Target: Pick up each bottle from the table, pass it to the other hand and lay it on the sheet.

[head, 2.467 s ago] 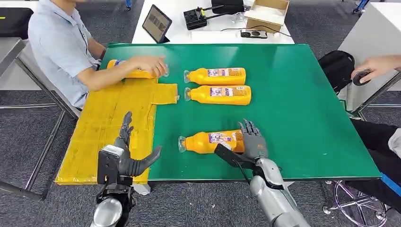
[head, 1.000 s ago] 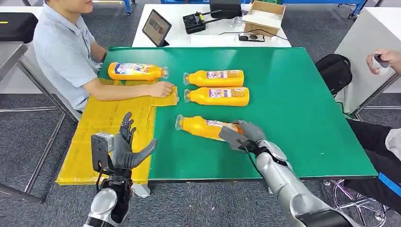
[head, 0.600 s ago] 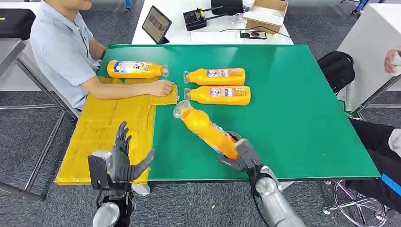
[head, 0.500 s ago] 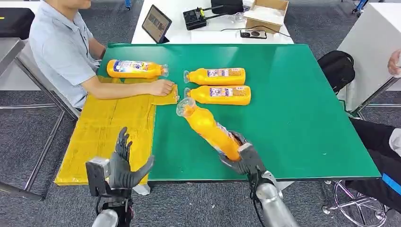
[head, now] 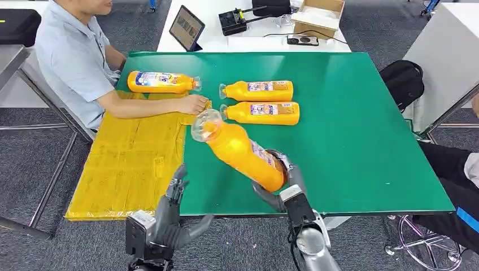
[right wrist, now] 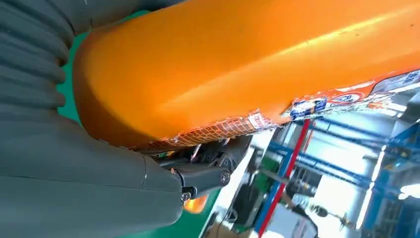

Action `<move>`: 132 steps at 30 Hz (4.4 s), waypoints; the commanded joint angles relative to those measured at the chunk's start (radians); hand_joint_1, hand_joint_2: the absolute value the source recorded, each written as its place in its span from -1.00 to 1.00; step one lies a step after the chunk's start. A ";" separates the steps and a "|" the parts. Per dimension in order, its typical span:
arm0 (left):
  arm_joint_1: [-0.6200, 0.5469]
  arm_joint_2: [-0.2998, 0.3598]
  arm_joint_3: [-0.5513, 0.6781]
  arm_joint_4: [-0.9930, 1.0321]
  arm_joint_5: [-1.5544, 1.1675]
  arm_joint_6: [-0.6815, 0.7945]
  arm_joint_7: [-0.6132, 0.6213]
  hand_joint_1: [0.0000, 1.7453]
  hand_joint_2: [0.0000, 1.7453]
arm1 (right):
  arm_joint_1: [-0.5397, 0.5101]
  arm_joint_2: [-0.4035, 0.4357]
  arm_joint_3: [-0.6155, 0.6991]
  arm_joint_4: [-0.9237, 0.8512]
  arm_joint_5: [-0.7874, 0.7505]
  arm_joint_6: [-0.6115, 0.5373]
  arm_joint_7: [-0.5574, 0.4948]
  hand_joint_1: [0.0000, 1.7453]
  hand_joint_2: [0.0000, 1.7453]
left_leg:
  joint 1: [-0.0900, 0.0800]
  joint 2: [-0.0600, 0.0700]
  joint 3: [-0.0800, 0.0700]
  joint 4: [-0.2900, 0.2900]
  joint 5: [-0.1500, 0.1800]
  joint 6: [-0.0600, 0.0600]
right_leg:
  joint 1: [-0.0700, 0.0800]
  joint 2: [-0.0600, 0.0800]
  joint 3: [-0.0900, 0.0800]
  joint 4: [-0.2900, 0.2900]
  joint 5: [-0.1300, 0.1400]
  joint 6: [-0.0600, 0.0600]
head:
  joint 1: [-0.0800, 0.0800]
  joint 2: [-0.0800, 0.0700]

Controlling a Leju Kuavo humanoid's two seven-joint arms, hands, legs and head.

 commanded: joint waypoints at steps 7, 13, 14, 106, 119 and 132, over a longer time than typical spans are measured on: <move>-0.110 -0.012 -0.016 0.072 -0.032 -0.008 -0.010 -1.00 1.00 | -0.169 0.067 0.271 0.238 0.075 0.036 -0.010 0.84 1.00 | 0.000 0.002 0.002 -0.001 0.000 0.001 | 0.001 0.001 0.002 -0.001 0.000 -0.002 | 0.000 0.000; -0.114 -0.025 0.002 0.064 0.037 -0.040 0.002 -1.00 1.00 | -0.170 0.073 0.310 0.289 0.079 0.028 -0.022 0.78 1.00 | 0.000 0.002 0.003 -0.001 0.000 0.001 | 0.001 0.001 0.003 -0.001 0.000 -0.002 | 0.000 0.000; -0.115 -0.026 0.003 0.061 0.070 -0.055 0.006 -1.00 1.00 | -0.174 0.072 0.319 0.309 0.083 0.026 -0.026 0.76 1.00 | 0.000 0.001 0.005 -0.002 0.000 0.001 | 0.001 0.000 0.004 -0.002 0.000 -0.003 | 0.000 0.000; -0.894 0.156 0.062 1.126 -1.206 0.129 0.234 1.00 1.00 | 0.011 0.016 0.088 0.281 0.146 -0.071 -0.214 -1.00 -1.00 | 0.001 -0.002 0.001 0.001 0.003 0.000 | 0.002 -0.004 0.001 0.001 0.000 -0.003 | 0.000 0.000; -0.971 0.147 0.056 1.209 -1.106 -0.128 0.182 -1.00 1.00 | -0.006 0.009 0.091 0.314 0.106 -0.086 -0.227 -1.00 -1.00 | 0.001 0.000 0.002 0.000 0.002 0.000 | 0.001 -0.001 0.002 0.000 0.000 -0.002 | 0.000 0.000; -0.984 0.117 0.166 1.169 -0.834 -0.260 0.049 -1.00 1.00 | -0.028 -0.016 0.141 0.333 0.068 -0.112 -0.227 -1.00 -1.00 | 0.001 0.000 0.004 0.000 0.002 0.001 | 0.002 -0.002 0.004 0.000 0.000 -0.004 | 0.000 0.000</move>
